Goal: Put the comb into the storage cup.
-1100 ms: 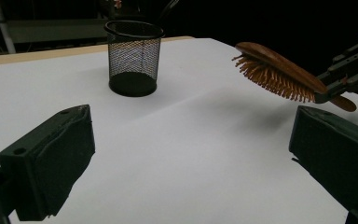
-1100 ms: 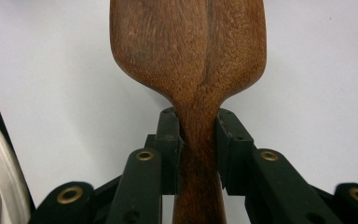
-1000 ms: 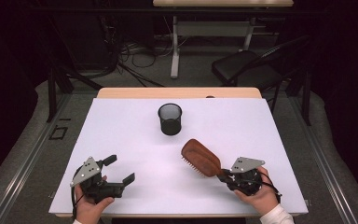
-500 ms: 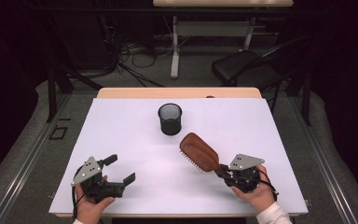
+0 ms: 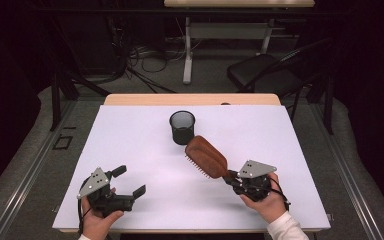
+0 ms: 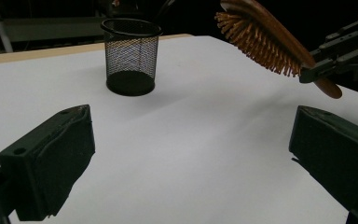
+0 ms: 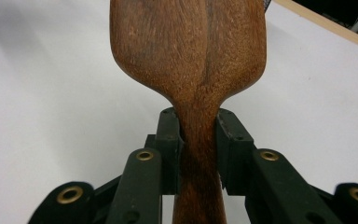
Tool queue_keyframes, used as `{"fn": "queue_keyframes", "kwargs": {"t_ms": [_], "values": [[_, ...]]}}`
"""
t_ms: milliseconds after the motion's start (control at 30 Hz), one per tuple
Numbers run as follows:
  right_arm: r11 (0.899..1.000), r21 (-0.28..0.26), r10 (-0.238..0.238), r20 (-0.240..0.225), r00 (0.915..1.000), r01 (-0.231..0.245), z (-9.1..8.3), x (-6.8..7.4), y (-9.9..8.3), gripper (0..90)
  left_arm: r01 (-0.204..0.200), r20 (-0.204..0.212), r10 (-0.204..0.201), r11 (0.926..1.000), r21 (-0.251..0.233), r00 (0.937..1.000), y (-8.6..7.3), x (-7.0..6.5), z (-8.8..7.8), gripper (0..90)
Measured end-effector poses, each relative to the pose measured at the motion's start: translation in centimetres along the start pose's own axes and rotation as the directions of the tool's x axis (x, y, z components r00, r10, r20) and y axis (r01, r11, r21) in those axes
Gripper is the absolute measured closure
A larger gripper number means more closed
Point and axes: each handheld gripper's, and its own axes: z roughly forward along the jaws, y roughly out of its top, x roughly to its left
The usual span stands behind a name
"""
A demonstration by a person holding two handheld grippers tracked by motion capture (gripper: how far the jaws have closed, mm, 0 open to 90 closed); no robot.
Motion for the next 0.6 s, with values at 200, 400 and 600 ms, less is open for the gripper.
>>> {"fn": "queue_keyframes", "kwargs": {"t_ms": [200, 400, 600], "values": [[0.999, -0.037, 0.001, 0.017, 0.9998, -0.001, 0.8, 0.4, 0.8, 72.7, -0.002, 0.004, 0.002, 1.0000, 0.009, 1.0000, 0.0, -0.1, 0.2, 0.4], [0.998, -0.064, -0.009, 0.012, 0.9999, 0.010, 1.6, 0.9, 1.3, 72.7, -0.003, 0.015, 0.003, 0.9998, 0.018, 0.9999, 0.1, -0.1, 0.6, 0.4], [0.995, -0.098, -0.008, 0.019, 0.9998, 0.010, 1.8, 1.4, 1.4, 72.7, -0.005, 0.024, 0.004, 0.9995, 0.032, 0.9997, 0.1, -0.2, 1.0, 0.4]]}}
